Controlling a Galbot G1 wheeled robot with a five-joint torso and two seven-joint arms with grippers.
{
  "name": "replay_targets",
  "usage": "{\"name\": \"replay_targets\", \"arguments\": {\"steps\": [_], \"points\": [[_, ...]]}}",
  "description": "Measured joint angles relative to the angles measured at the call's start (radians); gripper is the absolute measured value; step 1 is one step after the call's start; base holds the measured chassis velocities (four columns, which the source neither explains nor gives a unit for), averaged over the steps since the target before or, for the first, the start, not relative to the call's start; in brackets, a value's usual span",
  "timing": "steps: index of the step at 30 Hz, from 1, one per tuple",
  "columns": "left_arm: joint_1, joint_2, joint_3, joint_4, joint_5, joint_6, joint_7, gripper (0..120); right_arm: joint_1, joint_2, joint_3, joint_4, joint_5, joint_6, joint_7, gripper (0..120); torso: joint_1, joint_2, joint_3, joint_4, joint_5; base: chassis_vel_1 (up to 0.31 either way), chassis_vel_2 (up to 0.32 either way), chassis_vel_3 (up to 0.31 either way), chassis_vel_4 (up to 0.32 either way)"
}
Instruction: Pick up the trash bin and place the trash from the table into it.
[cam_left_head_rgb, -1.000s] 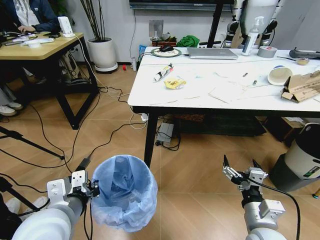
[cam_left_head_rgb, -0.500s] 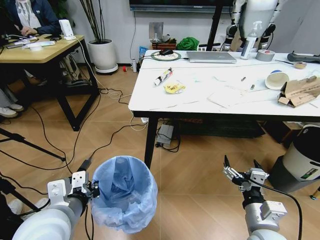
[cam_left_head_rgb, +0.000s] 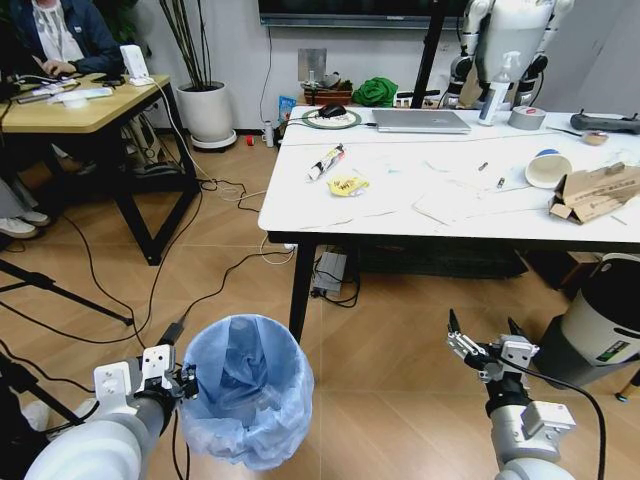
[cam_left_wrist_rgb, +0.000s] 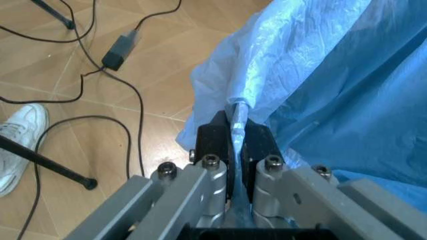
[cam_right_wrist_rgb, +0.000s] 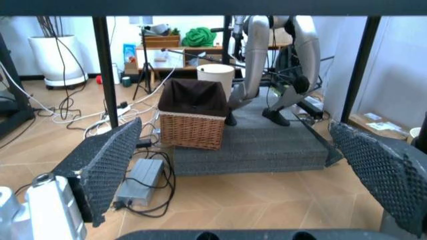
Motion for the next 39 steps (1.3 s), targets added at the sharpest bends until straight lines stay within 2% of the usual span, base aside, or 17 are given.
{"name": "replay_targets", "arguments": {"steps": [25,39], "points": [[0.005,-0.003,0.003,0.0,0.004,0.0,0.005,0,0.004,0.005,-0.003,-0.008,-0.003,0.001,0.0,100,0.04,0.107,0.067,0.0,0.0,0.0,0.0,0.0,0.0],[-0.001,-0.01,0.007,0.0,0.004,0.0,0.007,0,0.006,0.0,-0.006,-0.024,-0.003,0.002,0.0,100,0.06,0.155,0.095,0.0,0.0,0.0,0.0,0.0,0.0]]}}
